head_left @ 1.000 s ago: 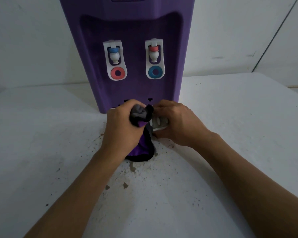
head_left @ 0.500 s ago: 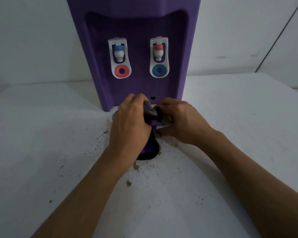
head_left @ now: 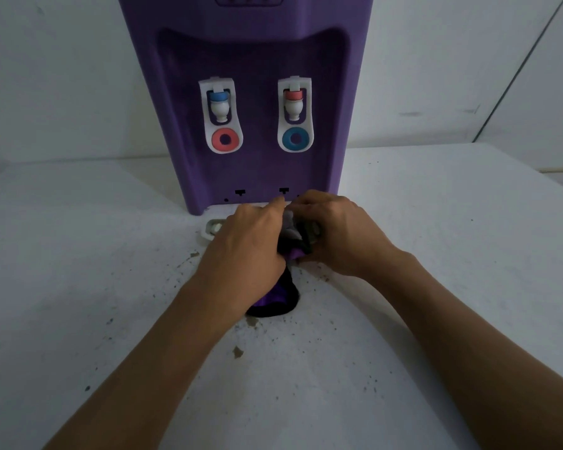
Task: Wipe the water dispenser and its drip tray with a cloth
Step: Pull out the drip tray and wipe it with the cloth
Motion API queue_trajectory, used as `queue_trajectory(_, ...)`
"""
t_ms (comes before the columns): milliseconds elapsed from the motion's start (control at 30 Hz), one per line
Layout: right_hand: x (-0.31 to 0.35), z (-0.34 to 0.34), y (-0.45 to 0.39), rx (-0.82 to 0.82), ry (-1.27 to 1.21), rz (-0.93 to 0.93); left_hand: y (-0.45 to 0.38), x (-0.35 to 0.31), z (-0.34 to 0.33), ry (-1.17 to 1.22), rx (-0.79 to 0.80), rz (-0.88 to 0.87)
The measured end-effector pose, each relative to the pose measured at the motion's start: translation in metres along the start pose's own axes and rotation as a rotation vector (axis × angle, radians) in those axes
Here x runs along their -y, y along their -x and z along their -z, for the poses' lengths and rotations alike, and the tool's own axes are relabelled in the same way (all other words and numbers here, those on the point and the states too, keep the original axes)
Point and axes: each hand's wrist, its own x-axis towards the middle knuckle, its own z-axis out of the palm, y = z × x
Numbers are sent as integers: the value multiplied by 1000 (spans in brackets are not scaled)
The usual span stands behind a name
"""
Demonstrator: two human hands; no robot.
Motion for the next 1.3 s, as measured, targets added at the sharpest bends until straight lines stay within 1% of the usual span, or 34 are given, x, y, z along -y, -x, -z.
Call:
queue_trajectory(67,2,0,0,0,11,-1,-1,7,4,124,28,31)
queue_trajectory(167,4,0,-2,-3,15,-1,-4,24,10,390,7,189)
queue_trajectory(233,4,0,-2,-5,7,0,-5,37,16,628,-40,334)
queue_trajectory(300,4,1,-1,-9,16,3,-5,47,23,820,-146,442)
queue_trajectory(367,4,1,0,-20,27,8,-4,52,24,921,-197,494)
queue_trajectory(433,4,1,0,-30,31,8,-5,50,21,969,-191,503)
queue_trajectory(533,5,0,-1,-19,38,0,-6,39,13,939,-141,453)
queue_trajectory(633,5,0,-1,-7,37,6,-5,25,1,807,-80,357)
queue_trajectory(667,5,0,0,-11,36,11,-4,21,-3,748,-85,321)
queue_trajectory(733,5,0,0,-22,26,14,-4,15,-10,650,-158,277)
queue_trajectory(833,6,1,1,-36,17,21,-5,9,-15,606,-238,252)
queue_trajectory(933,5,1,2,-43,6,25,-5,6,-17,568,-264,226)
queue_trajectory(1000,6,0,2,-52,6,24,-6,3,-17,502,-272,206)
queue_trajectory(1100,9,-1,0,-52,27,25,-8,-3,-19,403,-255,222)
queue_trajectory(1200,9,-3,1,-56,9,25,-7,-3,-19,385,-252,211)
queue_trajectory(1300,8,-2,1,-51,-5,6,-6,6,-15,462,-217,223)
